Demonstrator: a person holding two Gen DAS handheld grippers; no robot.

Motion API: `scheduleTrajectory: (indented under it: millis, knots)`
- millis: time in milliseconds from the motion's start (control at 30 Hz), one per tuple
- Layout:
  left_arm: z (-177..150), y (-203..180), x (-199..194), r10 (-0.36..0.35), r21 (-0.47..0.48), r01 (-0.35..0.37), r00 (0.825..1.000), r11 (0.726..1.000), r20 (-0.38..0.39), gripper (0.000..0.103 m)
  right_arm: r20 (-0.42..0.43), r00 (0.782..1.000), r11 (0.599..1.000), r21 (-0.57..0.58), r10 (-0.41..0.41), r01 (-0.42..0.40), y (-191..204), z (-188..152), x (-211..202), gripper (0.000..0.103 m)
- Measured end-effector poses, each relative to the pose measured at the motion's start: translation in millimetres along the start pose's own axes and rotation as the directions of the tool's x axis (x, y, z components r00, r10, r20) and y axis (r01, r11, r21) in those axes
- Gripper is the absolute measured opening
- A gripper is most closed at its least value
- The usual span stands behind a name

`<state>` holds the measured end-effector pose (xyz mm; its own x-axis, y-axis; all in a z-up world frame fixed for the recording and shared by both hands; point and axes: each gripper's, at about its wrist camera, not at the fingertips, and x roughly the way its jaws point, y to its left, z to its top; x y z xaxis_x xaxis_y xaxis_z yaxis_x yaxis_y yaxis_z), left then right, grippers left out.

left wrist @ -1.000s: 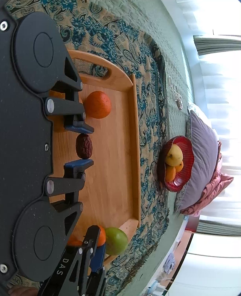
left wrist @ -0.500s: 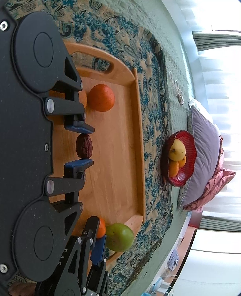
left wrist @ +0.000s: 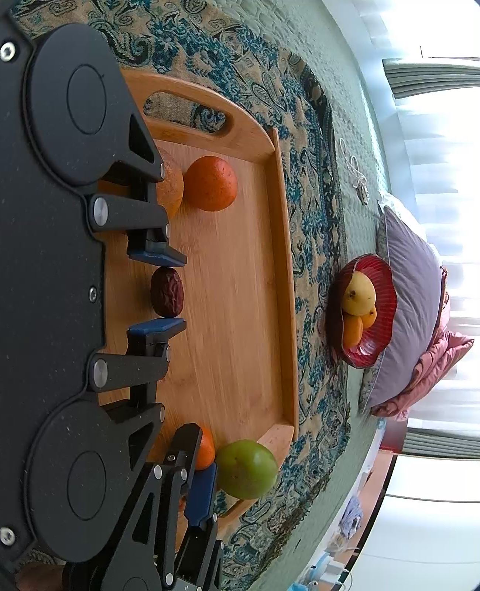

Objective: Organize fruits
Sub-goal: 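Lift and carry the date and mandarin over the tray with both grippers, then open both grippers to set the date and mandarin on the tray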

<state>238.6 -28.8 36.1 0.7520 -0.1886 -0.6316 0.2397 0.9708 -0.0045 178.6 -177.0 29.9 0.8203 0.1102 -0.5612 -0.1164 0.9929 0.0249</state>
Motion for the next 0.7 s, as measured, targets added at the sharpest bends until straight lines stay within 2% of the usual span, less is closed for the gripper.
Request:
scheduleTrajectory:
  millis: [233, 333, 533, 600, 700]
  knots:
    - [1, 0, 1, 0.000, -0.005, 0.000, 1.000, 1.000, 0.002, 0.029, 0.000, 1.000, 1.000, 0.000, 0.001, -0.001, 0, 0, 0, 0.040]
    - [1, 1, 0, -0.003, -0.007, 0.003, 1.000, 1.000, -0.001, 0.030, 0.003, 1.000, 1.000, 0.001, 0.007, -0.007, 1, 0, -2, 0.047]
    - [0, 3, -10, -0.021, -0.012, 0.021, 1.000, 1.000, 0.012, 0.044, 0.024, 0.999, 1.000, 0.007, 0.026, -0.026, 0, 0, -12, 0.047]
    - [-1, 3, -15, -0.025, -0.011, 0.025, 0.999, 1.000, 0.020, 0.048, 0.034, 0.999, 0.999, 0.009, 0.032, -0.032, -1, 0, -17, 0.054]
    - [-4, 2, -23, -0.031, -0.009, 0.031, 0.999, 0.999, 0.030, 0.057, 0.049, 0.998, 0.999, 0.010, 0.044, -0.044, -3, -1, -25, 0.056]
